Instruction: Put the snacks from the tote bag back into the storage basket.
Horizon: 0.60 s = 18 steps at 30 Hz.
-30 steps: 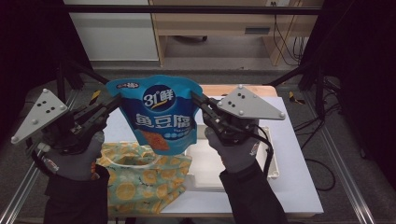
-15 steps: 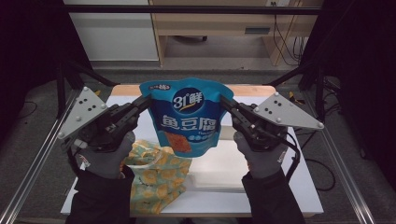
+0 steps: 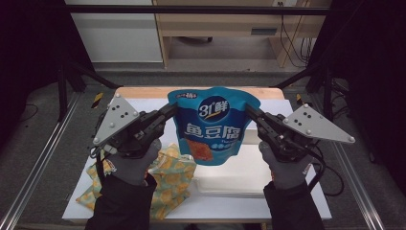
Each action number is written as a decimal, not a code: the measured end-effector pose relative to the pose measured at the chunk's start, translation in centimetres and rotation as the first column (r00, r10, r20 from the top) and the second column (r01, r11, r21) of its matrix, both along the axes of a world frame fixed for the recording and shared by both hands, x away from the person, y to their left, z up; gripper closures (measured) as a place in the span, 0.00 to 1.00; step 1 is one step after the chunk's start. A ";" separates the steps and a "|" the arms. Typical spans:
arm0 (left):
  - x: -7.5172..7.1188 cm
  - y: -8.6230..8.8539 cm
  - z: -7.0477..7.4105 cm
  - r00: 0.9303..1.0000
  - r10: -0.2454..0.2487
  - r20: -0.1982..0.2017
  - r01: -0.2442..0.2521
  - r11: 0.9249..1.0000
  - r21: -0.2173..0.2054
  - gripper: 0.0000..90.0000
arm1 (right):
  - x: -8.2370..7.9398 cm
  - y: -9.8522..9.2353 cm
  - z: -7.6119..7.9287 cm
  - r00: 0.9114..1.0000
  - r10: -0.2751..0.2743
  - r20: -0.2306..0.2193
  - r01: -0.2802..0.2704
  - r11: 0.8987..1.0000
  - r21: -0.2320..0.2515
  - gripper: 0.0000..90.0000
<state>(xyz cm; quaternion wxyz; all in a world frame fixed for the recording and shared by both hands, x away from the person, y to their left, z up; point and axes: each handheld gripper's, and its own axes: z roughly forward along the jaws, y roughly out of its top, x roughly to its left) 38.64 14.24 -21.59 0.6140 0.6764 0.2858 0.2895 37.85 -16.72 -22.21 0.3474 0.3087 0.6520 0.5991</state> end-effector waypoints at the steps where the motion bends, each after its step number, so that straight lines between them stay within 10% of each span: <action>1: 0.0 -0.1 -0.1 1.000 -0.003 -0.003 0.003 1.000 0.000 1.00 | 0.0 -0.2 -0.1 1.000 -0.001 0.000 0.001 1.000 -0.001 1.00; 18: 1.2 -2.6 -3.0 0.998 -0.051 -0.030 0.051 0.999 -0.007 1.00 | -0.3 -2.6 -2.8 0.998 -0.045 -0.038 0.045 0.999 0.002 1.00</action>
